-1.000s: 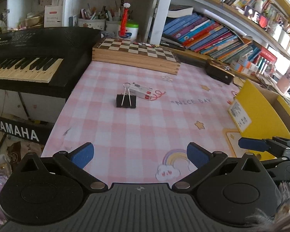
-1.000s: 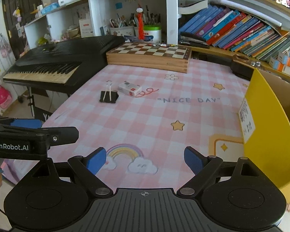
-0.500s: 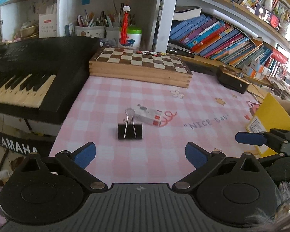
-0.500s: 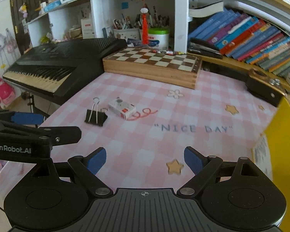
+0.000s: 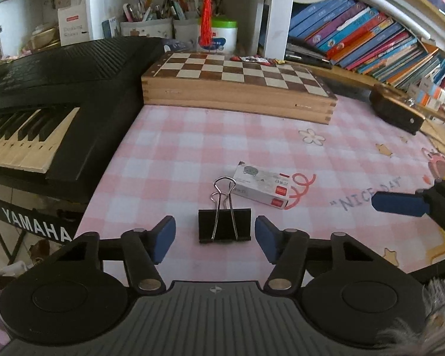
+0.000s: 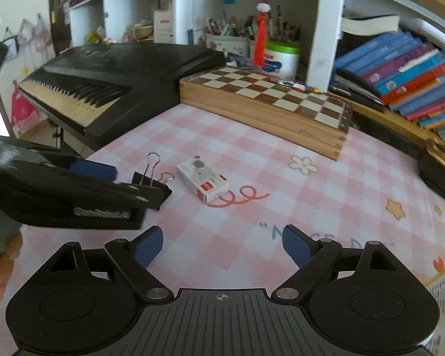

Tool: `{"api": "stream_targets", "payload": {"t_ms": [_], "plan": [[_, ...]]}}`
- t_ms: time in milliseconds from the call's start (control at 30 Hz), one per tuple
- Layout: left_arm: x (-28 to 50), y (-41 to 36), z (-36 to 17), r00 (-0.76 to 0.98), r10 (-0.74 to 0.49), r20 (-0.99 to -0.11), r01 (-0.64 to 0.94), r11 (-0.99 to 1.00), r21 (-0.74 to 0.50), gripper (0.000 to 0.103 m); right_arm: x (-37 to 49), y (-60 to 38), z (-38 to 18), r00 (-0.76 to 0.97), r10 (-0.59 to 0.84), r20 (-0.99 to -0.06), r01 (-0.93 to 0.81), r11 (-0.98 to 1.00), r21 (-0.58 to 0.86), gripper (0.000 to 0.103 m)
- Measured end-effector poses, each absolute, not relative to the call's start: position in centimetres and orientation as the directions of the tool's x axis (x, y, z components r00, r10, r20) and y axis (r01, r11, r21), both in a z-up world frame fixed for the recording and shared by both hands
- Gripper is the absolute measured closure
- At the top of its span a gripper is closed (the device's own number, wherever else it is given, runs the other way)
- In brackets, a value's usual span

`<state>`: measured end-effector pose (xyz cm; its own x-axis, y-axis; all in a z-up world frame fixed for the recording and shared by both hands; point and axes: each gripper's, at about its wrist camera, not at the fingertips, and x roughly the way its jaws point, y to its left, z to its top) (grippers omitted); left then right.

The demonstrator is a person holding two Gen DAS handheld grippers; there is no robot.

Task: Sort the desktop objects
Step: 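Grasp the black binder clip with the left tool while the right tool grasps the small white box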

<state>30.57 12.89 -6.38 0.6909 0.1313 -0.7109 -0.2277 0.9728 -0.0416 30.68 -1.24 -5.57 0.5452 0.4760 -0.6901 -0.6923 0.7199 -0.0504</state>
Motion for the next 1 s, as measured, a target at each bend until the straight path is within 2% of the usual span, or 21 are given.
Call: {"api": "stream_targets", "payload": {"t_ms": [133, 167, 200, 367, 533, 700, 833, 900, 933, 967, 1000], "plan": [[31.2, 12.6, -6.9, 0.686, 0.148, -0.712, -0.229, 0.973, -0.019, 0.055, 31.0, -0.5, -6.1, 0.536, 0.481, -0.694, -0.717, 0.693, -0.075, 0.013], [31.3, 12.6, -7.0, 0.688, 0.144, -0.711, -0.223, 0.975, -0.019, 0.063, 31.1, -0.4, -6.2, 0.534, 0.484, -0.693, -0.724, 0.685, -0.079, 0.013], [31.3, 12.6, -7.0, 0.690, 0.142, -0.710, -0.217, 0.976, -0.015, 0.065, 31.2, -0.2, -6.3, 0.532, 0.488, -0.692, -0.730, 0.678, -0.083, 0.013], [30.1, 13.9, -5.8, 0.710, 0.162, -0.685, -0.246, 0.969, -0.027, 0.065, 31.9, 0.5, -6.9, 0.531, 0.503, -0.682, -0.746, 0.659, -0.095, 0.013], [26.9, 16.3, -3.4, 0.733, 0.197, -0.651, -0.318, 0.945, -0.072, 0.065, 33.8, 1.0, -7.2, 0.506, 0.550, -0.664, -0.744, 0.668, -0.013, 0.014], [23.6, 17.3, -2.1, 0.729, 0.205, -0.653, -0.351, 0.931, -0.100, 0.065, 35.3, 2.7, -7.5, 0.497, 0.579, -0.646, -0.753, 0.658, 0.010, 0.017], [22.0, 17.0, -1.9, 0.724, 0.197, -0.661, -0.368, 0.921, -0.130, 0.065, 36.4, 3.9, -8.0, 0.489, 0.563, -0.666, -0.762, 0.647, -0.012, 0.019], [21.6, 16.7, -1.8, 0.727, 0.189, -0.660, -0.369, 0.918, -0.144, 0.065, 36.7, 3.9, -8.3, 0.471, 0.574, -0.670, -0.768, 0.640, 0.009, 0.032], [21.4, 16.6, -1.8, 0.729, 0.185, -0.659, -0.368, 0.918, -0.148, 0.065, 36.8, 3.9, -8.3, 0.460, 0.583, -0.670, -0.771, 0.637, 0.025, 0.034], [21.3, 16.5, -1.8, 0.731, 0.181, -0.658, -0.365, 0.918, -0.153, 0.065, 36.7, 3.9, -8.2, 0.459, 0.582, -0.671, -0.773, 0.634, 0.022, 0.042], [21.2, 16.4, -1.7, 0.734, 0.175, -0.656, -0.361, 0.919, -0.159, 0.065, 36.6, 4.0, -8.0, 0.448, 0.589, -0.672, -0.782, 0.623, 0.025, 0.056]]}}
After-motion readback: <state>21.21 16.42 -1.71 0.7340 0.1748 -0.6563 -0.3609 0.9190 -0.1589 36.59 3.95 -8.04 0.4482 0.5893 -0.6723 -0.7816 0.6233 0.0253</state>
